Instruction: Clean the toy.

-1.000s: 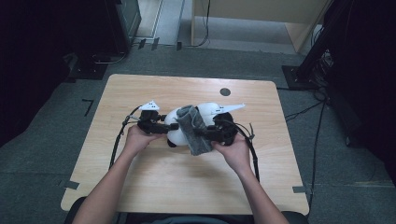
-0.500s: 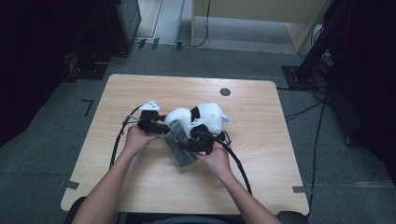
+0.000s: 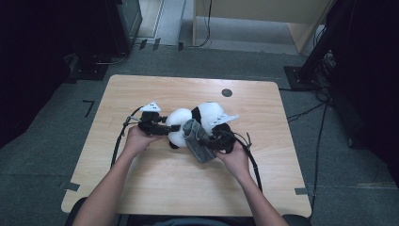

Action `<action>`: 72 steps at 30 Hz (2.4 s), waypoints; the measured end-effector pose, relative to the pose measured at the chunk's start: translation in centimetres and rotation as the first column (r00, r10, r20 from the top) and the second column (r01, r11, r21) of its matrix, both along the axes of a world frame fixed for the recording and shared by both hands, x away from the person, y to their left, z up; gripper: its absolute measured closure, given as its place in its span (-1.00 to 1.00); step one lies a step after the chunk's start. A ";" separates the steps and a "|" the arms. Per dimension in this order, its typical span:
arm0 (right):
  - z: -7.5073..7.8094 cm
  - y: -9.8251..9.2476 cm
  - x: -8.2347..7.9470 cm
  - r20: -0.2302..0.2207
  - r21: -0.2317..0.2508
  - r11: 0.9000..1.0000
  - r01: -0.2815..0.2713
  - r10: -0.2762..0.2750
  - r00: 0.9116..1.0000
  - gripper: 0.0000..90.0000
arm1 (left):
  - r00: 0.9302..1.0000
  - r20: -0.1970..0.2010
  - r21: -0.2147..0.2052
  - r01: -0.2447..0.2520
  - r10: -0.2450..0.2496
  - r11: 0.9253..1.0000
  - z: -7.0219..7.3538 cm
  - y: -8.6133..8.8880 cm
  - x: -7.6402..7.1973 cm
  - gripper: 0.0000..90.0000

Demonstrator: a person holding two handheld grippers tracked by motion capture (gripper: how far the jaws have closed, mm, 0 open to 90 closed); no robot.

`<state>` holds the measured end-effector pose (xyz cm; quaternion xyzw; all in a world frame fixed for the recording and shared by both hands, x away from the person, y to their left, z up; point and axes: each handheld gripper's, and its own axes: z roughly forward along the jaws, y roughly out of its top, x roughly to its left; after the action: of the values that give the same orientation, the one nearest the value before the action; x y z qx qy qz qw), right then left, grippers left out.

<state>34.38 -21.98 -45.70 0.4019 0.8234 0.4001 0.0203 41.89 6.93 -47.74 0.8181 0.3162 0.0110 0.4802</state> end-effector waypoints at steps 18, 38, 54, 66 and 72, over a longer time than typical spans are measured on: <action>1.5 -7.2 -0.7 -0.002 0.022 0.992 0.123 -0.123 0.992 0.72 | 1.000 0.008 0.018 0.011 -0.011 1.000 0.1 0.0 -0.1 -0.17; 0.6 -11.9 0.2 -0.035 0.018 0.951 0.307 -0.307 0.951 0.74 | 1.000 0.002 0.006 0.016 -0.016 1.000 0.0 0.1 0.1 -0.18; 5.3 -3.9 -1.2 0.068 0.119 0.991 0.059 -0.067 0.995 0.76 | 1.000 0.000 0.007 -0.004 0.004 1.000 0.0 0.0 -0.2 -0.18; 2.4 4.5 0.4 0.055 0.056 0.993 -0.102 0.099 0.994 0.76 | 1.000 -0.015 0.004 -0.026 0.026 1.000 0.1 -0.2 -0.3 -0.17; 0.0 5.4 0.9 0.037 0.074 0.989 -0.124 0.122 0.992 0.77 | 0.999 -0.021 0.014 -0.025 0.026 1.000 0.2 -0.2 -0.4 -0.15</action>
<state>35.31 -16.60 -45.70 0.3442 0.8303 0.4382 -0.0062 41.50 6.78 -47.57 0.8175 0.3316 0.0106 0.4708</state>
